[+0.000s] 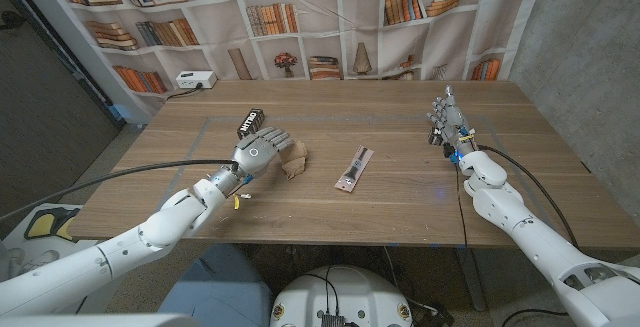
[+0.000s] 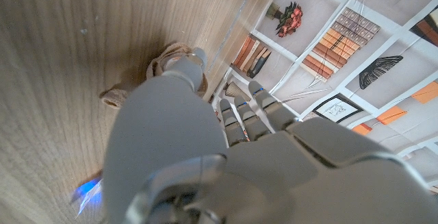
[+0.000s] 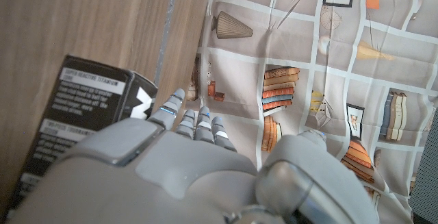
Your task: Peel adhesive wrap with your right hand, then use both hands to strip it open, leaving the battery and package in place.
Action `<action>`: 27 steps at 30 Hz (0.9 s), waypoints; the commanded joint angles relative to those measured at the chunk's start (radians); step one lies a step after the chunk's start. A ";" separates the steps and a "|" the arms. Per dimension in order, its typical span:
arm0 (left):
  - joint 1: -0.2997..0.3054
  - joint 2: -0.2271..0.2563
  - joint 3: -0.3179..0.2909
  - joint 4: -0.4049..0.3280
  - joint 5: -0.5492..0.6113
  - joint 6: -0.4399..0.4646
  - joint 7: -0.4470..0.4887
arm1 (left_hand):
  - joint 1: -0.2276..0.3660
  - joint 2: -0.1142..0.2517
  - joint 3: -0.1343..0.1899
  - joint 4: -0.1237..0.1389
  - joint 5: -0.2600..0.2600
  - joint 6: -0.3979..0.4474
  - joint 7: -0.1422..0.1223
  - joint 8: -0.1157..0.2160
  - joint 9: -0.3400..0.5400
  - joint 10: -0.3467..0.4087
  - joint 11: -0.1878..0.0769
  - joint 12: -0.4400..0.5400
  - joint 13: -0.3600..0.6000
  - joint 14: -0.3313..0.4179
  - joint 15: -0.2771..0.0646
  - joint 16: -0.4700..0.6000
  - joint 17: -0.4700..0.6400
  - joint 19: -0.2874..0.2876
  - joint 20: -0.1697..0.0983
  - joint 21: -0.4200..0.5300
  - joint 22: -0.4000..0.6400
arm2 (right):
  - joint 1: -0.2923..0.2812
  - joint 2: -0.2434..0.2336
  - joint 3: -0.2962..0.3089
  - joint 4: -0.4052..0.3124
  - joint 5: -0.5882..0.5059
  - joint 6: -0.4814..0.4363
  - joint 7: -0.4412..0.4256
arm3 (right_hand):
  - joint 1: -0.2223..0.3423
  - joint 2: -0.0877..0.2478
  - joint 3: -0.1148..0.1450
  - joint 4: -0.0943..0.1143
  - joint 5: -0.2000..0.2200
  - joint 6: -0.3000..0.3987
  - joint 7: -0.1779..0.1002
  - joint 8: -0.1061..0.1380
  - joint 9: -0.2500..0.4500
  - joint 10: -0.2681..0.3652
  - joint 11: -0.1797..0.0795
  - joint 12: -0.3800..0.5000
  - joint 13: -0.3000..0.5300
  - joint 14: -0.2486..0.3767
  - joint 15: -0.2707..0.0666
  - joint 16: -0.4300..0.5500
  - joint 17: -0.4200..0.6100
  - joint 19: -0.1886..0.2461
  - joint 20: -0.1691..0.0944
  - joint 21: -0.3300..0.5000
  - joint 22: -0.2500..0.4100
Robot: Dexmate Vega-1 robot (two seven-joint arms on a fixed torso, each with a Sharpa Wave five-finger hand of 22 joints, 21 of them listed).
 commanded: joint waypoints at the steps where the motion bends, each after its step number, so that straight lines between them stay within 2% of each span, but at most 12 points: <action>1: -0.041 -0.045 0.039 0.050 0.003 -0.002 0.051 | 0.005 0.017 0.003 0.006 0.006 0.007 0.009 -0.001 0.005 0.007 0.005 0.005 0.003 0.004 0.012 0.006 0.002 0.000 0.011 0.005 0.002 | -0.008 -0.005 0.006 -0.004 0.007 -0.002 -0.002 | 0.001 0.005 0.004 -0.001 -0.005 0.006 -0.005 0.001 0.003 0.004 -0.003 0.003 0.004 0.000 -0.005 0.007 0.005 -0.004 -0.002 0.004 0.005; 27: -0.052 -0.036 0.070 0.062 -0.013 0.001 0.056 | 0.021 0.014 -0.003 0.000 0.009 0.007 0.007 -0.004 0.007 0.005 0.003 0.007 0.007 0.004 0.010 0.004 -0.001 -0.004 0.008 0.006 0.003 | -0.011 -0.007 0.008 -0.008 0.007 -0.004 -0.006 | -0.002 0.007 0.005 0.000 -0.005 0.006 -0.007 0.001 0.003 0.005 -0.007 0.003 0.004 -0.001 -0.008 0.008 0.005 -0.004 -0.002 0.004 0.005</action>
